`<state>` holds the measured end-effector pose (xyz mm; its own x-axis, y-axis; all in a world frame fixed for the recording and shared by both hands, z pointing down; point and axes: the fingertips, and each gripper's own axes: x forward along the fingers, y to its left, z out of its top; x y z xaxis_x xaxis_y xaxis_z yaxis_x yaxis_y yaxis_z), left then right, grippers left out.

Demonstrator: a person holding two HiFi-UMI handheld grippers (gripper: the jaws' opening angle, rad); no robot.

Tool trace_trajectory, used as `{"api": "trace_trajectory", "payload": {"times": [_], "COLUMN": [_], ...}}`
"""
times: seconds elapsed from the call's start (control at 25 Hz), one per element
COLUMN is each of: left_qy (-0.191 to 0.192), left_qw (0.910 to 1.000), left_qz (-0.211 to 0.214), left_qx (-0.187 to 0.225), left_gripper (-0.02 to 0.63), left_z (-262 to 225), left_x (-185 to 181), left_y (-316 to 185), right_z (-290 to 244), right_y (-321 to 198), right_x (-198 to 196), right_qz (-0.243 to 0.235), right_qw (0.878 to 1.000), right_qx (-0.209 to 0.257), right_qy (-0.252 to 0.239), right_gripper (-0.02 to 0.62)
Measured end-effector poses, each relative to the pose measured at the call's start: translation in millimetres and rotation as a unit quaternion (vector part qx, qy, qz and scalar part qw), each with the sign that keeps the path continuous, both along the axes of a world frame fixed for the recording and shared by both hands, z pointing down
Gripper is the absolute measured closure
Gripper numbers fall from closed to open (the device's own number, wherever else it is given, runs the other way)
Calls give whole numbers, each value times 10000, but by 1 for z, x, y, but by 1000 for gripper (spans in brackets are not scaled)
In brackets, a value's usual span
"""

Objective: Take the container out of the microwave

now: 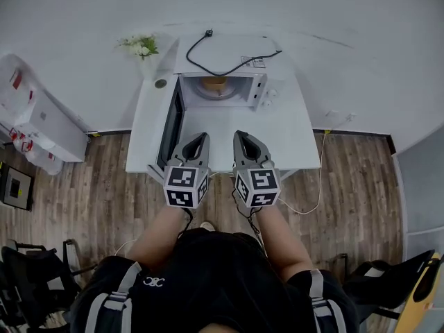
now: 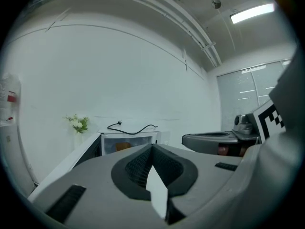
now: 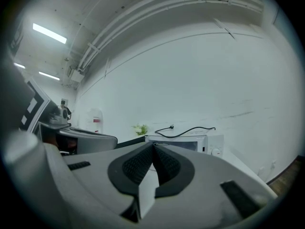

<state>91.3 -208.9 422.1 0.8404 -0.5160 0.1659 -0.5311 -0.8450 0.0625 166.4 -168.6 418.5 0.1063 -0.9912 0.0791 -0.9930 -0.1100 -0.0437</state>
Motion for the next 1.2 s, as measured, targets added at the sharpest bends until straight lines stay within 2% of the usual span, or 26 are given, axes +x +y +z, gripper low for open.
{"api": "trace_trajectory", "payload": {"times": [0.2,0.52,0.76,0.96,1.2], "left_qy": [-42,-80,-82,-98,-125], "left_qw": [10000,9994,9986,9973,9953], "left_qz": [9,-285,-509,-712,-953], "left_qx": [-66,-171,-142,-121,-115], "left_gripper": [592,592,592,592,592], "left_z": [8,18,14,14,17], "left_x": [4,10,28,44,56], "left_y": [-14,-46,-73,-96,-119], "right_z": [9,22,44,68,90], "right_y": [-21,-56,-92,-126,-171], "right_x": [10,27,51,76,94], "right_qz": [-44,-283,-573,-750,-884], "right_qw": [9998,9978,9898,9732,9318], "right_qx": [-149,-388,-823,-1175,-1401], "right_qy": [115,449,1012,1831,3229], "right_gripper": [592,592,592,591,589]}}
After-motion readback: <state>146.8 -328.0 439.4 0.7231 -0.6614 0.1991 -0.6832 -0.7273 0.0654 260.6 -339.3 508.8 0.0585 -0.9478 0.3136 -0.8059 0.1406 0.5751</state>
